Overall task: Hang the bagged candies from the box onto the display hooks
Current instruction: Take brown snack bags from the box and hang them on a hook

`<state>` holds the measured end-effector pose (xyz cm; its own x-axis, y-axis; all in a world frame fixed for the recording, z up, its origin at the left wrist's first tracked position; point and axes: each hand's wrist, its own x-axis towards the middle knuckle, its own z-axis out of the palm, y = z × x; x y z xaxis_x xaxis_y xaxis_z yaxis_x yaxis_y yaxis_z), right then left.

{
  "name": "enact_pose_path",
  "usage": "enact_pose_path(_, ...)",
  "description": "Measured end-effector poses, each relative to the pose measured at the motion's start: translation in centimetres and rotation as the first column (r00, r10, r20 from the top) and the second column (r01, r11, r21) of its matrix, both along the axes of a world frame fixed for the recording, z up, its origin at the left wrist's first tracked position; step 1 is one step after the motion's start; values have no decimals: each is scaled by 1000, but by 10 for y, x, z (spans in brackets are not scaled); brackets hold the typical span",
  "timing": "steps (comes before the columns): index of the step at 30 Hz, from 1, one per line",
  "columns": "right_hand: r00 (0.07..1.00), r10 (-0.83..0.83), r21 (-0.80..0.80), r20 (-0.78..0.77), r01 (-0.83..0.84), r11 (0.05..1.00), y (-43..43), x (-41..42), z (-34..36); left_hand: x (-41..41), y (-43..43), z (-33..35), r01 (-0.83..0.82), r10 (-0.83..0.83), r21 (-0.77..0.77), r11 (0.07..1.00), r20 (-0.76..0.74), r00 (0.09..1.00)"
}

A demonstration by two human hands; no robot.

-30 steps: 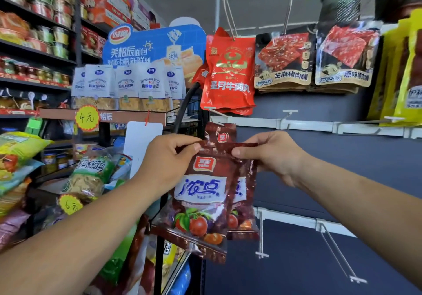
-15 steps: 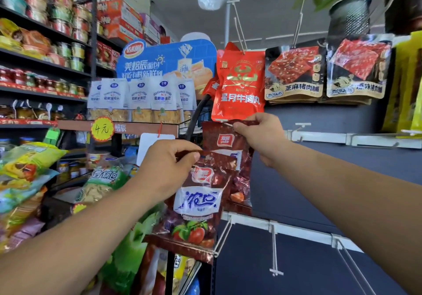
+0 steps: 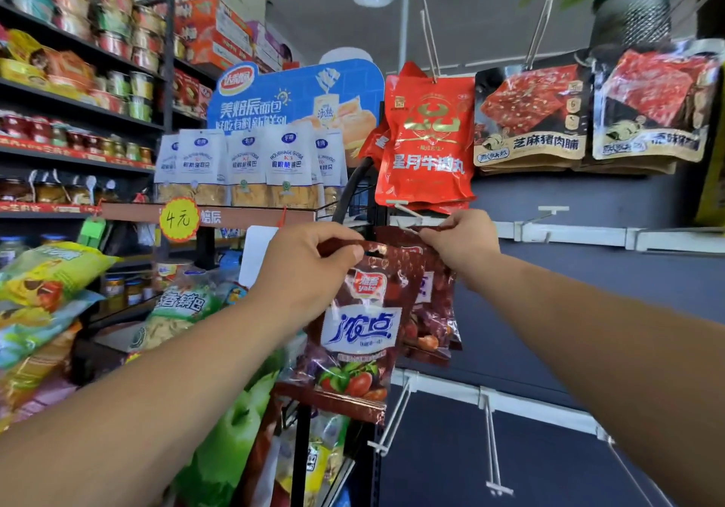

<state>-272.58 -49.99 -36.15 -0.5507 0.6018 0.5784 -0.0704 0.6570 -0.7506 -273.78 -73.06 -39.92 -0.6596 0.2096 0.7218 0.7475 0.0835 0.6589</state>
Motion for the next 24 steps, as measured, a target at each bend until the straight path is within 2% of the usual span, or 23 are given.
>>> enact_pose_path(2,997,-34,110,-66,41,993,1,7,-2,-8,12,10,14,-15,38,999,13,1000)
enact_pose_path(4,987,39,152,-156,-15,988,-2,16,-5,-15,24,17,31,-33,72,997,18,999)
enact_pose_path(7,967,190,73,-172,-180,981,-7,33,-5,-29,44,22,45,-49,99,994,41,998)
enact_pose_path(11,937,333,-87,-107,-342,936,1,38,2,-39,61,27,28,-34,128,991,46,998)
enact_pose_path(15,941,337,-29,-40,-338,941,6,32,11,-48,70,31,37,-51,156,987,84,995)
enact_pose_path(20,970,244,-63,-5,-244,968,7,17,7,-60,85,27,-17,4,79,997,165,986)
enact_pose_path(22,986,164,-2,24,-164,986,10,13,4,-64,90,22,-72,66,43,996,141,988)
enact_pose_path(24,998,44,169,47,-52,984,13,11,-3,-64,91,15,-148,148,-7,989,88,985)
